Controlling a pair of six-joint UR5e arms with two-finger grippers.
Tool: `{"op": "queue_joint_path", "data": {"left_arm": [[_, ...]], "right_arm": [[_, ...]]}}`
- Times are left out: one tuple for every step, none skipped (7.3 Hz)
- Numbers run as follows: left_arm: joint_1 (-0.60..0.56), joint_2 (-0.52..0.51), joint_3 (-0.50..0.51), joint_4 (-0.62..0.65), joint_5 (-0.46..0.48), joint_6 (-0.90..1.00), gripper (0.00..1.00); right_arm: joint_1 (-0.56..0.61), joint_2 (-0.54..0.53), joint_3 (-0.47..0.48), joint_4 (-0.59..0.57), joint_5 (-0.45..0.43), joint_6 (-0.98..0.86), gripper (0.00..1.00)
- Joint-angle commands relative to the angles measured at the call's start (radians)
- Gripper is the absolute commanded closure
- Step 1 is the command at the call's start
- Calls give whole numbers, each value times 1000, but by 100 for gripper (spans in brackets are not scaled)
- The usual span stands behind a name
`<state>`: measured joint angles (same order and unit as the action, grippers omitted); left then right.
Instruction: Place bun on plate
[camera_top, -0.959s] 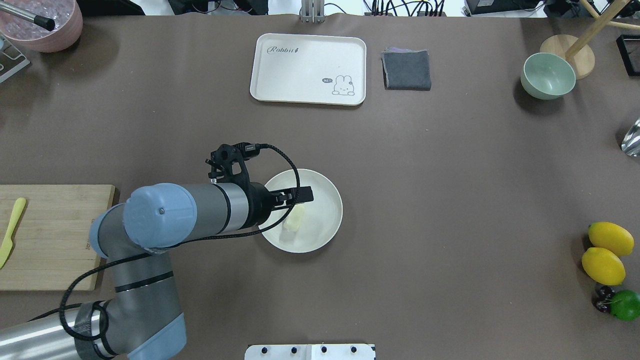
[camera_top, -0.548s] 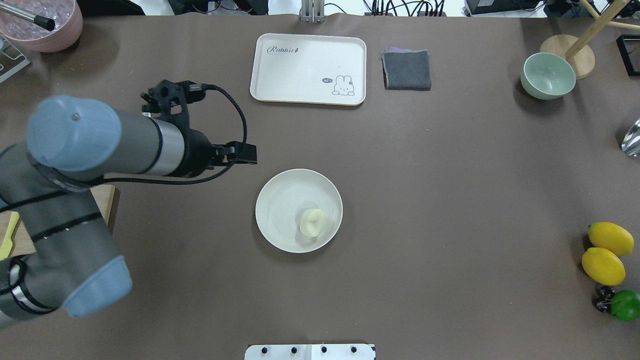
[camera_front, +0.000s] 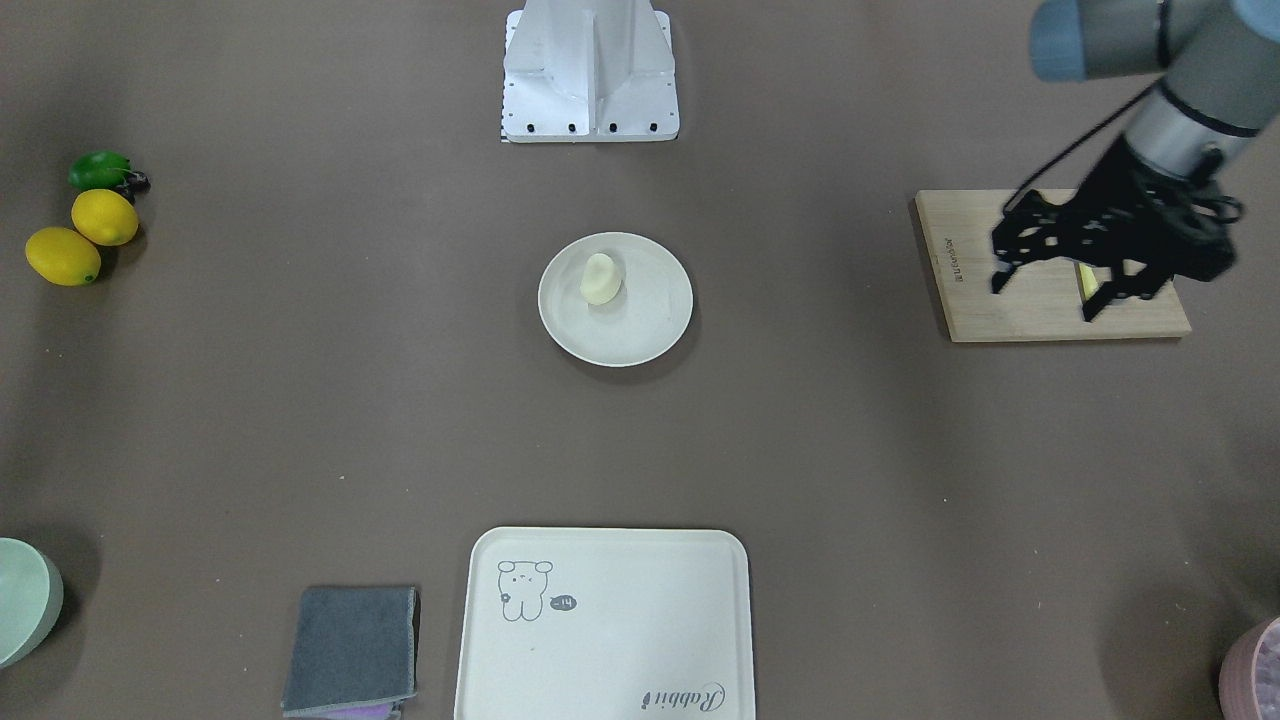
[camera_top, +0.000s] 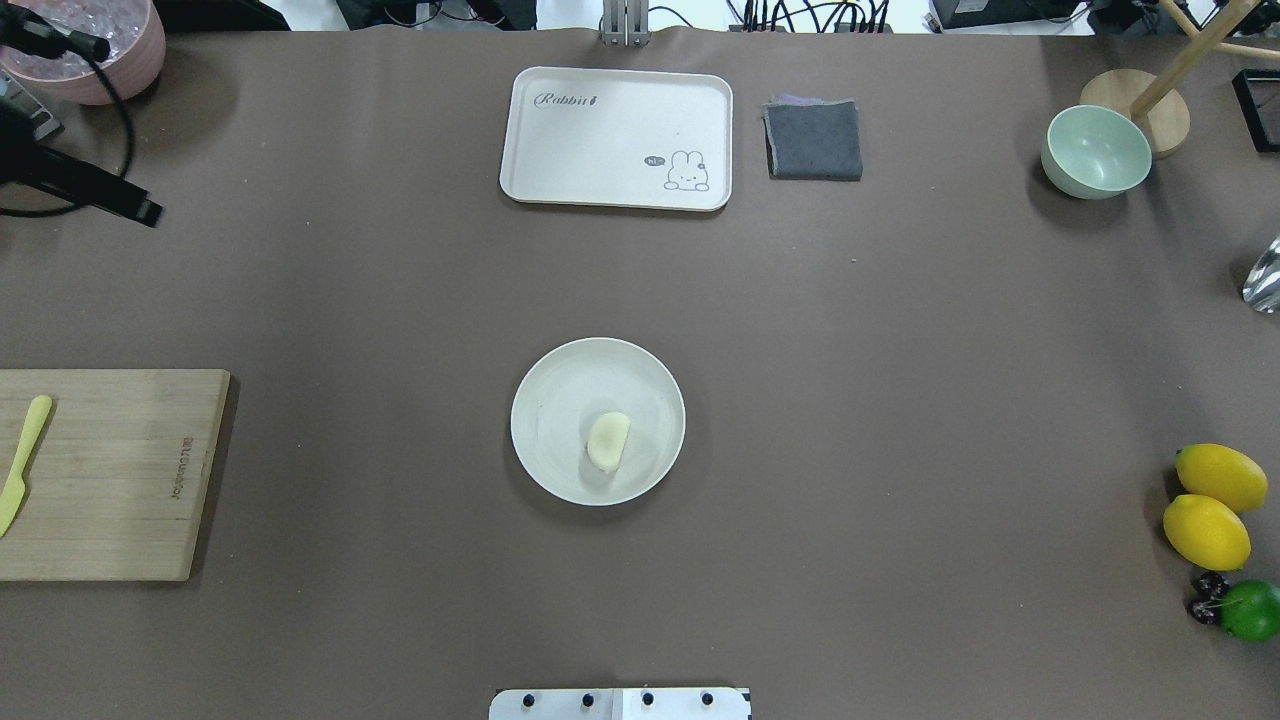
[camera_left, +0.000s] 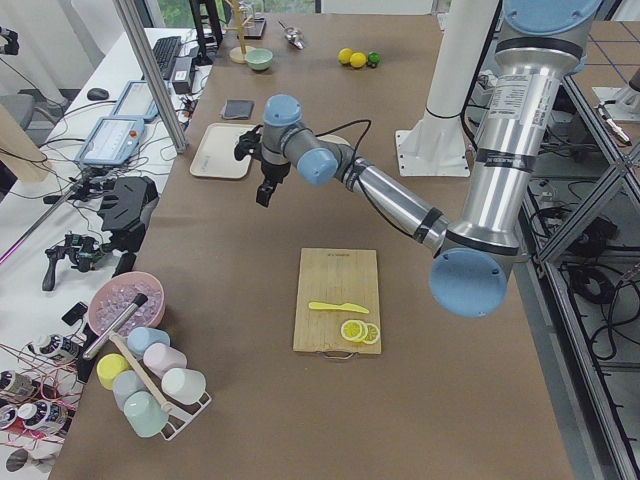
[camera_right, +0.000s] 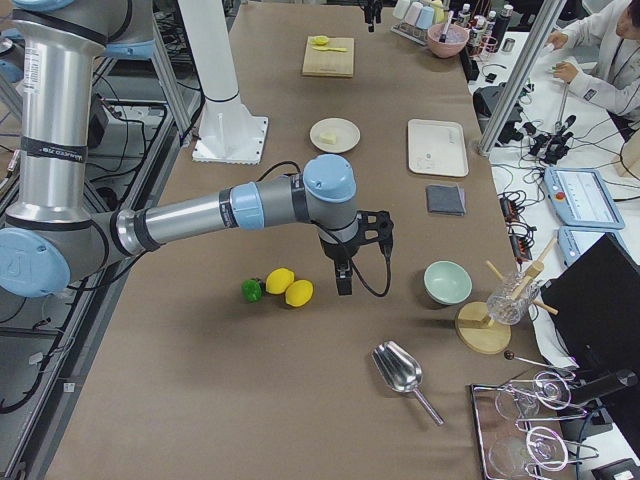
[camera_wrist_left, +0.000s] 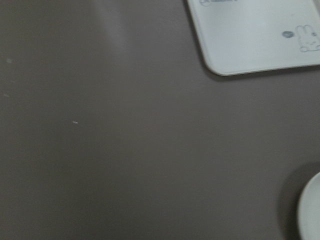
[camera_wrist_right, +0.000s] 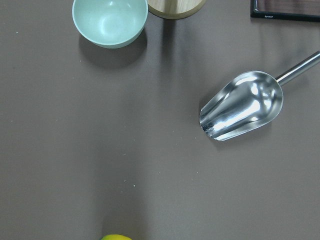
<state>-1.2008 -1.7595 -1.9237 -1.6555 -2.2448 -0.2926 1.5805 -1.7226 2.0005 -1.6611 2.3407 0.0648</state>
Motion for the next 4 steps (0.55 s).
{"op": "queue_joint_path", "data": {"left_arm": [[-257, -37, 25, 440, -42, 495, 2], [-299, 13, 34, 518, -50, 504, 2], [-299, 82, 46, 505, -50, 504, 2], [-321, 119, 78, 476, -47, 510, 2]], "right_arm": [[45, 46, -3, -168, 37, -150, 0], [62, 6, -8, -190, 35, -208, 0], [67, -68, -15, -180, 40, -210, 0], [82, -99, -29, -183, 42, -210, 0]]}}
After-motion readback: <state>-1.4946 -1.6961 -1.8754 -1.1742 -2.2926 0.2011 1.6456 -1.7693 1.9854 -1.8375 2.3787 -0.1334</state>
